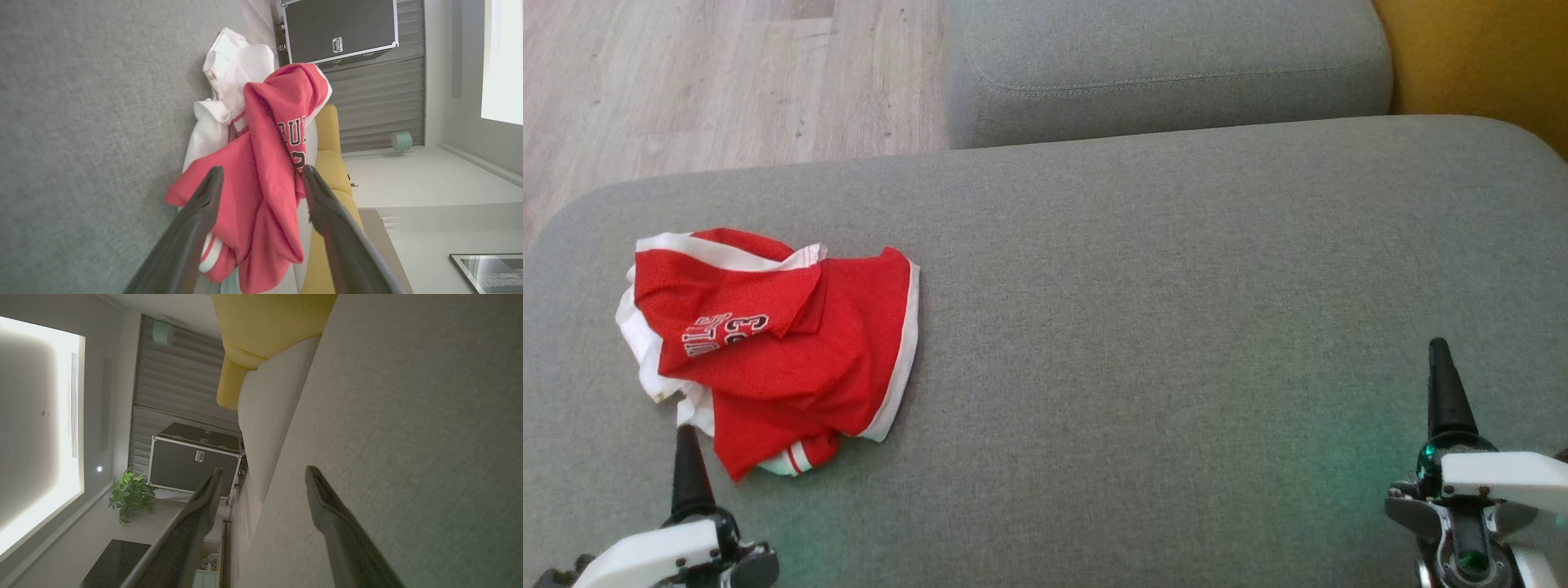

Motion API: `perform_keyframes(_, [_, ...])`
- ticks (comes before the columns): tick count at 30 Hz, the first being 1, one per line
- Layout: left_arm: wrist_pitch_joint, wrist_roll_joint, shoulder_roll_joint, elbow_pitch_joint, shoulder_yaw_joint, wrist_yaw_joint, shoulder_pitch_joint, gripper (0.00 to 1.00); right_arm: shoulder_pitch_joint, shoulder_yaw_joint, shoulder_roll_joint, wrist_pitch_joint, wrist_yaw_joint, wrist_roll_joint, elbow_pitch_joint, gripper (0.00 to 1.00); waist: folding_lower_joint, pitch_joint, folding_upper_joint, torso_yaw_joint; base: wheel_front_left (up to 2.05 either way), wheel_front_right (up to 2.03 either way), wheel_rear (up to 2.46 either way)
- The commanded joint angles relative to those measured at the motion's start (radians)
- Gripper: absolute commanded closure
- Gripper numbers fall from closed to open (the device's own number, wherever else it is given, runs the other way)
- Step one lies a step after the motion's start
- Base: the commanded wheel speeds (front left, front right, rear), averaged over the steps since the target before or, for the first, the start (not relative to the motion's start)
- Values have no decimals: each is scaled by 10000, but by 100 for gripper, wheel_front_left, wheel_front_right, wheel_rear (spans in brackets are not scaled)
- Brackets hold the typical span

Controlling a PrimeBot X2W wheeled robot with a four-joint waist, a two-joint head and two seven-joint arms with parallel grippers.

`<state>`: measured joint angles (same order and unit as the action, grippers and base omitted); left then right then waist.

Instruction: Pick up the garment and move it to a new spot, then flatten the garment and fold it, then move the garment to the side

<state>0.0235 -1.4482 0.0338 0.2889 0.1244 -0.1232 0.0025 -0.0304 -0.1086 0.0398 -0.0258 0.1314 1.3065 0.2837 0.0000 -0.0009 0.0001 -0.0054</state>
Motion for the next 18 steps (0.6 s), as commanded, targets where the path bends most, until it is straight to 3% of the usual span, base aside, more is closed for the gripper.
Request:
perform_keyframes(1, [-155, 403, 86, -486, 201, 0, -481, 0, -506, 97, 52, 164, -2, -642, -526, 0, 0, 5, -1, 6, 0, 0, 0])
perform_keyframes(18, [-625, 3413, 99, -1749, -558, 547, -481, 0, -572, 879, 61, 636, -3, -4417, -1611, 0, 0, 103, -1, -16, 0, 0, 0])
